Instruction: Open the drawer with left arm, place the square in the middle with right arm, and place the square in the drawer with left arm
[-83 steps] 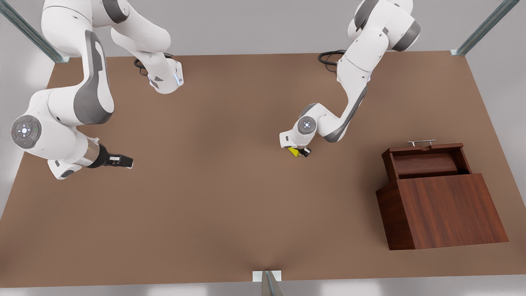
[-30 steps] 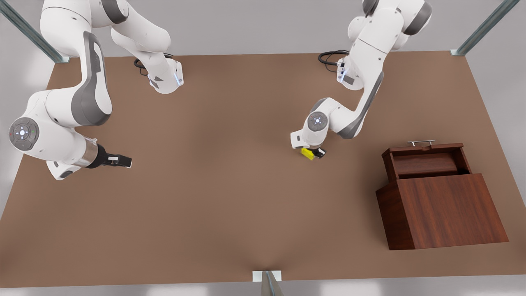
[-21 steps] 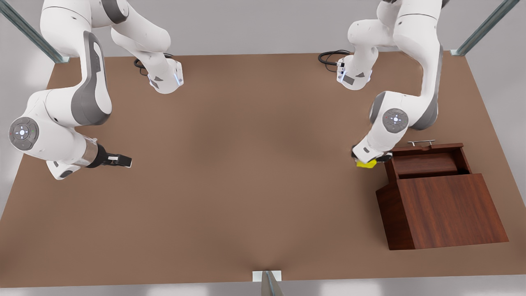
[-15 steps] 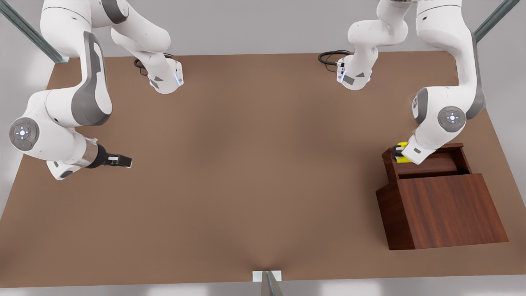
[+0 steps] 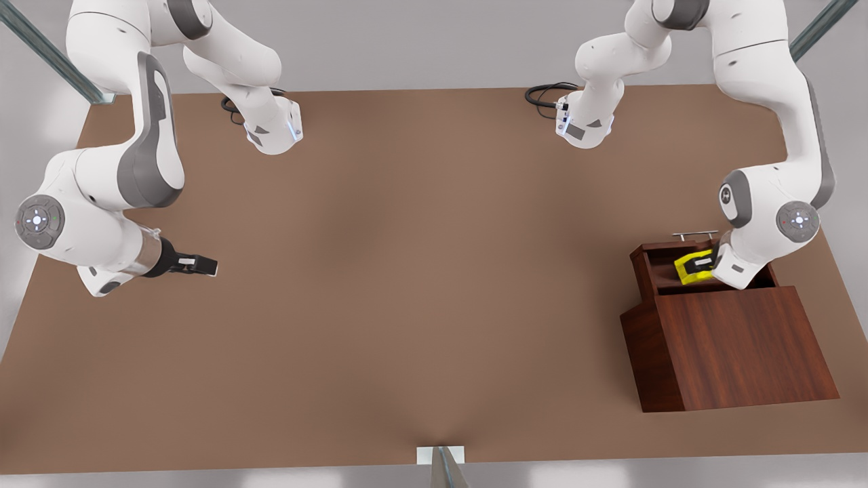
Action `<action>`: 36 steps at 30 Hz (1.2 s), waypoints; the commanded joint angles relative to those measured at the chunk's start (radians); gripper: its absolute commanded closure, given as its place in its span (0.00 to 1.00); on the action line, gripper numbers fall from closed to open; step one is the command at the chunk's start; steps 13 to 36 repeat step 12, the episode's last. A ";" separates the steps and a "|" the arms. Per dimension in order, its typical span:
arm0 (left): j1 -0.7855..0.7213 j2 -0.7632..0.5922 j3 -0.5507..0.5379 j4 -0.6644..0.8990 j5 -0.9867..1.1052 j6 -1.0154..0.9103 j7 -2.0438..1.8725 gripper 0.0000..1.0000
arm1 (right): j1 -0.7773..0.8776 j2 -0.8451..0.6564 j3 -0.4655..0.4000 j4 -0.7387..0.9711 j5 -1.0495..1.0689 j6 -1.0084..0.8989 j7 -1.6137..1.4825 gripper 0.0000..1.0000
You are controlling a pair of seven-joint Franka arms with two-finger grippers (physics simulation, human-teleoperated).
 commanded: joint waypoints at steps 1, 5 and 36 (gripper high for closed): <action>-0.002 0.000 0.000 0.000 0.000 0.000 0.000 0.00 | 0.002 0.000 0.000 0.000 0.000 0.002 0.000 0.00; -0.005 -0.012 -0.060 0.144 -0.014 -0.228 -0.003 0.00 | 0.002 0.001 0.000 0.000 0.000 0.003 0.000 0.00; -0.088 -0.028 -0.224 0.466 -0.053 -0.500 0.009 0.00 | 0.000 0.003 0.000 0.002 0.002 0.002 0.000 0.00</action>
